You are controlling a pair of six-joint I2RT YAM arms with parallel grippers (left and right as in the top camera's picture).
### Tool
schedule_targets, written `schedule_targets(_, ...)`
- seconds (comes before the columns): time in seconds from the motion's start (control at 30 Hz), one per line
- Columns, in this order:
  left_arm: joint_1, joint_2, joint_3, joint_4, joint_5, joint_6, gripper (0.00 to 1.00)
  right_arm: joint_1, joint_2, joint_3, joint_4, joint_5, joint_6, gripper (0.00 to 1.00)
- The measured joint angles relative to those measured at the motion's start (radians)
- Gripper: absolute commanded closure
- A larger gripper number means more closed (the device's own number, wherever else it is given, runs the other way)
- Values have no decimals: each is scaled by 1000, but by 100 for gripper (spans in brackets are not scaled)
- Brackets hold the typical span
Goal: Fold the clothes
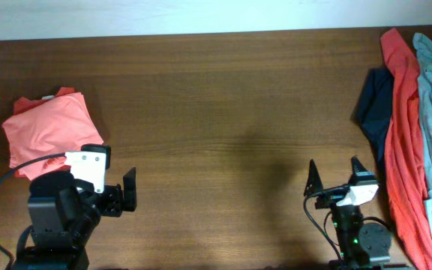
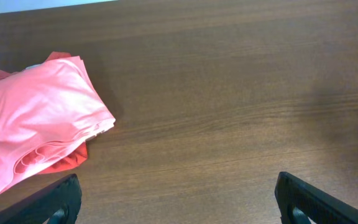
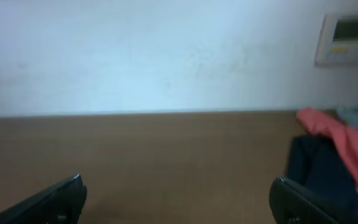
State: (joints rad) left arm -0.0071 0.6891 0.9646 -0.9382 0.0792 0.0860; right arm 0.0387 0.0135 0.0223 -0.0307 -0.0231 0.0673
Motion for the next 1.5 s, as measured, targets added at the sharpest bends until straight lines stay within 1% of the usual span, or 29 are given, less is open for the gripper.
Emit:
schedule_targets(0.07,0,0,0,0,0,0,0,0,1,-12,-42,1,-1,1)
schedule_targets(1.5,0,0,0,0,0,0,1,0,2,-12,-40,0,0,1)
